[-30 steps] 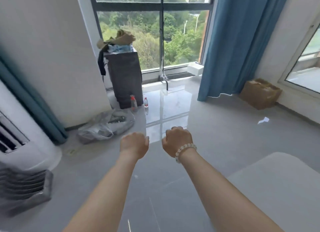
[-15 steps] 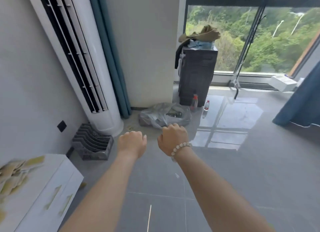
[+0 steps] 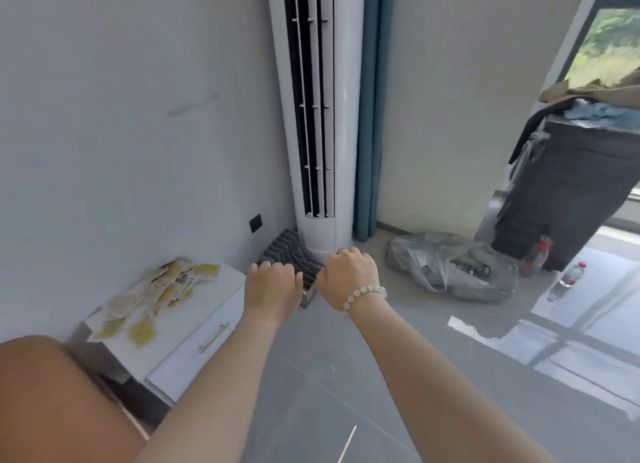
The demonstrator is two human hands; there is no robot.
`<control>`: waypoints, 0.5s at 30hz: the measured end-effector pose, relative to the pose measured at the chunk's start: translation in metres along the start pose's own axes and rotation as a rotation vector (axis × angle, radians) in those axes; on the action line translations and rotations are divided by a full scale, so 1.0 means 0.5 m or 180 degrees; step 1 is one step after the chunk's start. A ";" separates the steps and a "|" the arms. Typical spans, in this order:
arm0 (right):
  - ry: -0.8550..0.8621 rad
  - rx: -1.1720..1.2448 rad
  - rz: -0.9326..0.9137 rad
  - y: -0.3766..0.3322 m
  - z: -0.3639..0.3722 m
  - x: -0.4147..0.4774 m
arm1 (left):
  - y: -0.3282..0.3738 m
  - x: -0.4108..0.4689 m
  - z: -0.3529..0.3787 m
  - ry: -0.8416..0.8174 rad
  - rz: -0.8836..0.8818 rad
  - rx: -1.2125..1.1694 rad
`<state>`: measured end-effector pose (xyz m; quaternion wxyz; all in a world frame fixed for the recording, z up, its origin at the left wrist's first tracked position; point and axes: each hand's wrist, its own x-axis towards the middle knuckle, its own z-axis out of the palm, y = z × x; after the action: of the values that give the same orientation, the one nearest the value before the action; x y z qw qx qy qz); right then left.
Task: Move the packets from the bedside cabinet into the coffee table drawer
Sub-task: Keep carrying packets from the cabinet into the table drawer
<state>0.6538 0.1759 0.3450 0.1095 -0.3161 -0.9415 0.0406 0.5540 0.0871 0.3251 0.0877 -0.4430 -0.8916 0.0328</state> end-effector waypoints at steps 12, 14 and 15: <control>-0.0332 0.0227 -0.0840 -0.106 0.078 0.187 | -0.130 0.076 0.031 -0.0145 -0.0849 -0.0006; -0.0376 0.0260 -0.1015 -0.133 0.097 0.212 | -0.160 0.078 0.039 -0.0186 -0.1043 0.0029; -0.0391 0.0276 -0.1099 -0.149 0.107 0.222 | -0.175 0.077 0.044 -0.0206 -0.1156 0.0035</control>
<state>0.5114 0.1832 0.3236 0.0706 -0.1417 -0.9841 0.0810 0.4585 0.0653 0.3202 0.0658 -0.2730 -0.9591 0.0355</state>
